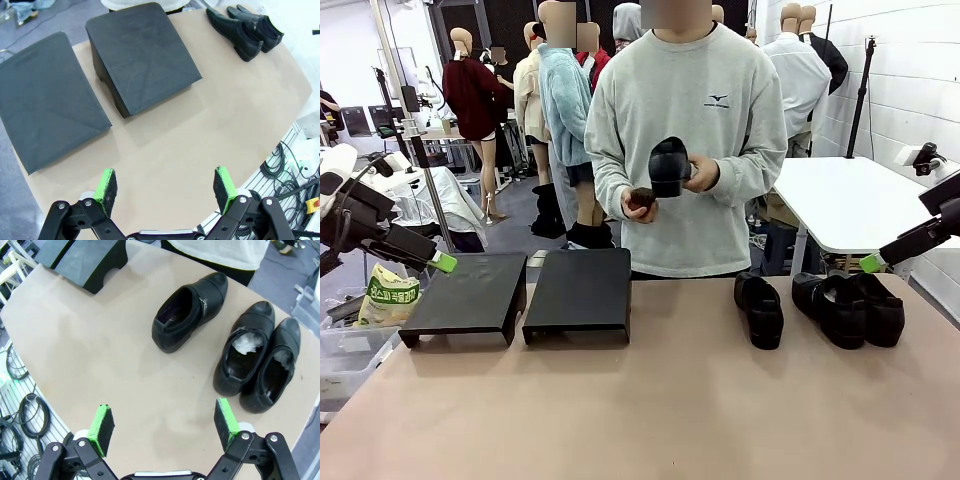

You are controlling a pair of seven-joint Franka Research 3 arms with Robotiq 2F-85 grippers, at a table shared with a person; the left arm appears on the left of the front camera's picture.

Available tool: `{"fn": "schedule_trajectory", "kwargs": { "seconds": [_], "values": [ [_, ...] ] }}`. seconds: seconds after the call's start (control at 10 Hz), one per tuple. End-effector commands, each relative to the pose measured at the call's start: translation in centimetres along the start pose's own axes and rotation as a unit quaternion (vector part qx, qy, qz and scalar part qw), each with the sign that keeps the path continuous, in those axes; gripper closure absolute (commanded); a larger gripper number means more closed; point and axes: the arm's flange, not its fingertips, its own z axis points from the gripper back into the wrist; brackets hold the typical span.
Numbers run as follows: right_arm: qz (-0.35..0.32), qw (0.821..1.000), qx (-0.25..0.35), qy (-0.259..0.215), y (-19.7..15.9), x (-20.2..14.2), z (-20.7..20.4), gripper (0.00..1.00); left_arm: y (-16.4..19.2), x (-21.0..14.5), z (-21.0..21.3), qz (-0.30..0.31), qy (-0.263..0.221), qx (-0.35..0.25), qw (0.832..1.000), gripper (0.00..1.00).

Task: Organize the shoes by placing them on the stand.
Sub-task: Pick up one Shoe and place it in the middle of the table.

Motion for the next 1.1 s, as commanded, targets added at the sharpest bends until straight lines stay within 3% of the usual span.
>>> {"fn": "schedule_trajectory", "kwargs": {
  "seconds": [0.0,0.3,0.7,0.8,1.0],
  "values": [
    [0.003,1.0,0.011,-0.004,-0.1,-0.1,-0.3,0.0,0.0,0.0,0.0,0.001,-0.004,-0.003,1.0,0.0],
    [0.0,1.0,0.0,0.0,0.0,0.0,0.0,0.0,0.0,0.0,0.0,0.001,-0.004,-0.003,1.0,0.0],
    [-0.014,0.996,-0.073,0.052,-0.9,3.5,-0.4,0.0,0.0,0.0,0.0,0.001,-0.004,-0.003,1.0,0.0],
    [-0.036,0.995,-0.057,0.071,-1.3,4.7,-1.3,0.0,0.0,0.0,0.0,0.001,-0.004,-0.003,1.0,0.0],
    [-0.051,0.988,-0.083,0.119,-3.2,6.8,-3.9,0.0,0.0,0.0,0.0,0.001,-0.004,-0.003,1.0,0.0]
  ]
}}
